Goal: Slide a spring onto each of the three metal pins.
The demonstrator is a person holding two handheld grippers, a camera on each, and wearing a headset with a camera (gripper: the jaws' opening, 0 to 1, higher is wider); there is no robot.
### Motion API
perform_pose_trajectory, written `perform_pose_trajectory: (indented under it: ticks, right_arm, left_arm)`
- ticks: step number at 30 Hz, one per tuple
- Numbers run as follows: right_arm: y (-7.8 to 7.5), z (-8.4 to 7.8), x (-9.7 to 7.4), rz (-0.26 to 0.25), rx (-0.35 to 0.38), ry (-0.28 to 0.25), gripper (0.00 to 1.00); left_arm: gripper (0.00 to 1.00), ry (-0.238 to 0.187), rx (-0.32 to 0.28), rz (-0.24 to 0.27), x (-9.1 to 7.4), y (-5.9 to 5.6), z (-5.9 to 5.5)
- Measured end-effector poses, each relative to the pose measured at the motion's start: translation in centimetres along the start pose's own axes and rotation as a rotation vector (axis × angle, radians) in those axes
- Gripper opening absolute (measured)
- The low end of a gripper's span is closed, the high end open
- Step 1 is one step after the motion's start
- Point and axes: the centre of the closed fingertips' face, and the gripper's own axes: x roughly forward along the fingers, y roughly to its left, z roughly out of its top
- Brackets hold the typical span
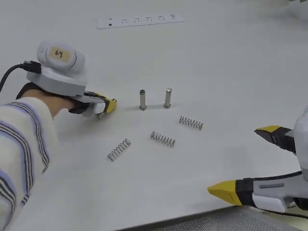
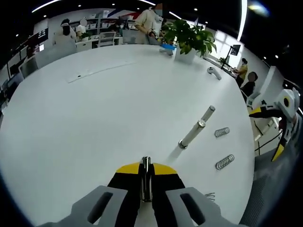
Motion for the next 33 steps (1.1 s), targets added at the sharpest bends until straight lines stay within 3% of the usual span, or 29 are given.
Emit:
perform_pose_trajectory:
  ticks: [2, 6, 9, 17, 20, 25, 29, 33]
  right_arm:
    - [-0.1, 0.1, 0.0, -0.005, -0.007, -0.002, 0.96]
    - [-0.1, 0.2, -0.1, -0.008, -0.016, -0.005, 0.98]
    - [-0.1, 0.3, -0.2, -0.01, -0.018, -0.006, 0.98]
    - [0.2, 0.4, -0.1, -0.007, -0.028, -0.004, 0.97]
    - [0.3, 0.2, 0.0, -0.009, -0.041, 0.006, 0.97]
    - [0.4, 0.2, 0.1, 0.004, -0.04, 0.006, 0.98]
    - [0.3, 0.1, 0.1, 0.004, -0.04, 0.01, 0.98]
    - [0.3, 0.2, 0.2, 0.005, -0.038, 0.007, 0.98]
  left_arm:
    - [0.0, 0.001, 0.009, 0.003, 0.0, 0.1, 0.0]
    - [0.0, 0.005, -0.041, 0.002, -0.1, 0.3, -0.1]
    - [0.0, 0.006, -0.028, -0.001, -0.4, 0.1, -0.1]
    - [0.0, -0.054, -0.032, -0.002, -2.1, -0.7, 0.8]
    - [0.0, -0.073, -0.066, -0.024, -2.4, -1.1, 0.8]
    - [0.0, -0.075, -0.021, -0.023, -2.9, -1.9, 0.8]
    - [0.0, -0.077, -0.028, -0.056, -3.2, -2.7, 1.0]
    - [0.0, -0.094, -0.019, -0.054, -3.6, -2.9, 1.4]
